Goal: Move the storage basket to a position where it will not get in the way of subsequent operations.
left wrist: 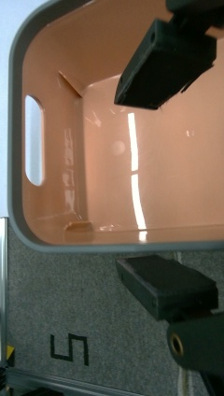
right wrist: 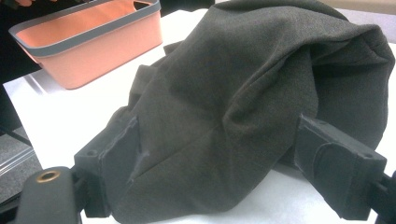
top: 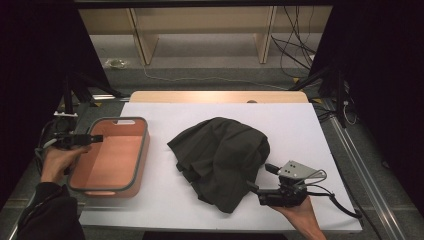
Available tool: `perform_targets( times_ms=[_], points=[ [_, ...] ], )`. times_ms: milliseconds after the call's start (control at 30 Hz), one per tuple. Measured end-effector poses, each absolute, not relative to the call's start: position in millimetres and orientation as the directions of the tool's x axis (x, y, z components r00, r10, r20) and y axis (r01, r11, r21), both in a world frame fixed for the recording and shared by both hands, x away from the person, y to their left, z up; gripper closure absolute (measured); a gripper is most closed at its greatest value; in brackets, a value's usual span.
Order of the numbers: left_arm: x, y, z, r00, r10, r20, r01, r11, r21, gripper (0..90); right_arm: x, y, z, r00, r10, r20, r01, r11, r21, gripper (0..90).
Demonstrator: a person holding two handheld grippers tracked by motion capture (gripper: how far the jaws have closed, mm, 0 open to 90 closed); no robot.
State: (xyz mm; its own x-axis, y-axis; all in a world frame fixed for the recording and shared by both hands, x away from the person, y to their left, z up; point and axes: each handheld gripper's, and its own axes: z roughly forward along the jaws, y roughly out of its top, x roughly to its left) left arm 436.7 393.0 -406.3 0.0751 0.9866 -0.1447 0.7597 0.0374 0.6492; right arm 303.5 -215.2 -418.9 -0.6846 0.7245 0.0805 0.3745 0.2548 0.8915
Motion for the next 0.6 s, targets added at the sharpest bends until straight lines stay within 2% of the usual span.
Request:
perform_targets(
  times_ms=[133,300,600],
  points=[
    [435.0,398.0,-406.9,0.062,0.989,-0.137,0.775,0.039,0.63,24.7,303.2,-215.3,-418.7,-0.685,0.724,0.081,0.376,0.256,0.891,16.9],
    [432.9,405.8,-408.3,0.038,0.989,-0.143,0.799,0.056,0.599,38.8,303.4,-215.2,-419.0,-0.686,0.723,0.082,0.374,0.254,0.892,16.9],
    [430.2,414.9,-411.7,0.012,0.989,-0.145,0.832,0.071,0.55,57.7,303.6,-215.0,-419.1,-0.686,0.723,0.082,0.374,0.253,0.892,16.9]
  ],
)
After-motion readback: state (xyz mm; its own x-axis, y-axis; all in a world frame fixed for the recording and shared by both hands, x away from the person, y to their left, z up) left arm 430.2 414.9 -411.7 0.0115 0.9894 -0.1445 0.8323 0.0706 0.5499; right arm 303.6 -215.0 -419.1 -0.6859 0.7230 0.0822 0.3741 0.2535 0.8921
